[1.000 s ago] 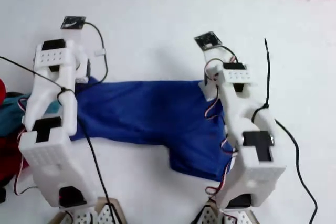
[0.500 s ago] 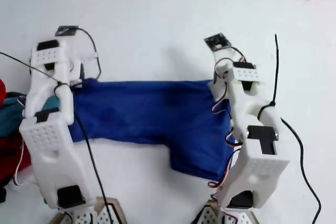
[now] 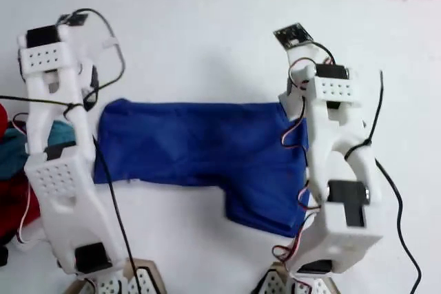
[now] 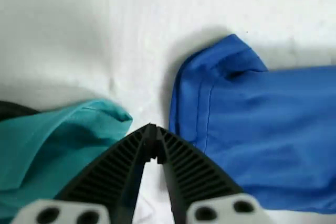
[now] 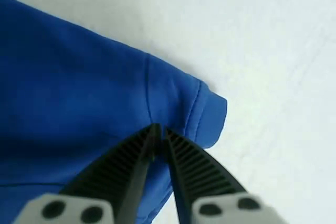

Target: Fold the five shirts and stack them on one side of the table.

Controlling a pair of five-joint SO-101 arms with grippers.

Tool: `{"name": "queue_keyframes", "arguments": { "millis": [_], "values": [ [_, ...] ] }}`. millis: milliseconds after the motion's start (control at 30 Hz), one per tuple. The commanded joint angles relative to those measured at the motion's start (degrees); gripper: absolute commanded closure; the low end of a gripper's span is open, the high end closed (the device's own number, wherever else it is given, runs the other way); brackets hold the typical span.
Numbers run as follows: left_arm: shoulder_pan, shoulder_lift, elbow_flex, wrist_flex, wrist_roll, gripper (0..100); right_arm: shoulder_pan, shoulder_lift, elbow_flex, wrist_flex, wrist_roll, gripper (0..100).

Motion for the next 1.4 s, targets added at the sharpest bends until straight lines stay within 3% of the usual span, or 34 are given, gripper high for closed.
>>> {"name": "queue_keyframes", "arguments": {
  "millis": [0, 200, 433, 600, 800, 933, 1033, 1233, 1367],
  "values": [
    [2.5, -11.2, 4.9, 1.2, -1.1, 98, -1.7, -8.8, -2.4, 4.8, 0.2, 97.8],
    [5.0, -31.1, 27.7, -7.6, -1.1, 98, -3.8, -19.1, 1.6, 9.7, 0.1, 97.8],
    [5.5, -47.8, 62.3, -26.2, -3.4, 98, -10.6, -36.6, 23.5, 10.0, 0.8, 96.1],
    [5.3, -52.0, 78.5, -37.5, -6.7, 98, -18.4, -47.1, 40.4, 10.3, 11.2, 85.9],
    [5.3, -52.0, 88.2, -47.1, -10.4, 98, -25.5, -52.1, 53.9, 9.9, 14.3, 85.4],
    [5.3, -52.0, 92.0, -53.0, -10.2, 98, -25.8, -52.1, 55.9, 9.8, 14.7, 85.4],
    [5.3, -52.0, 94.8, -57.8, -10.2, 98, -25.8, -52.0, 57.1, 9.9, 19.3, 85.3],
    [5.3, -52.0, 95.4, -58.7, -10.1, 98, -26.0, -52.0, 58.3, 9.7, 22.1, 84.7],
    [5.3, -52.0, 95.5, -58.7, -10.1, 98, -26.0, -51.9, 59.9, 8.7, 23.0, 78.3]
  ]
}}
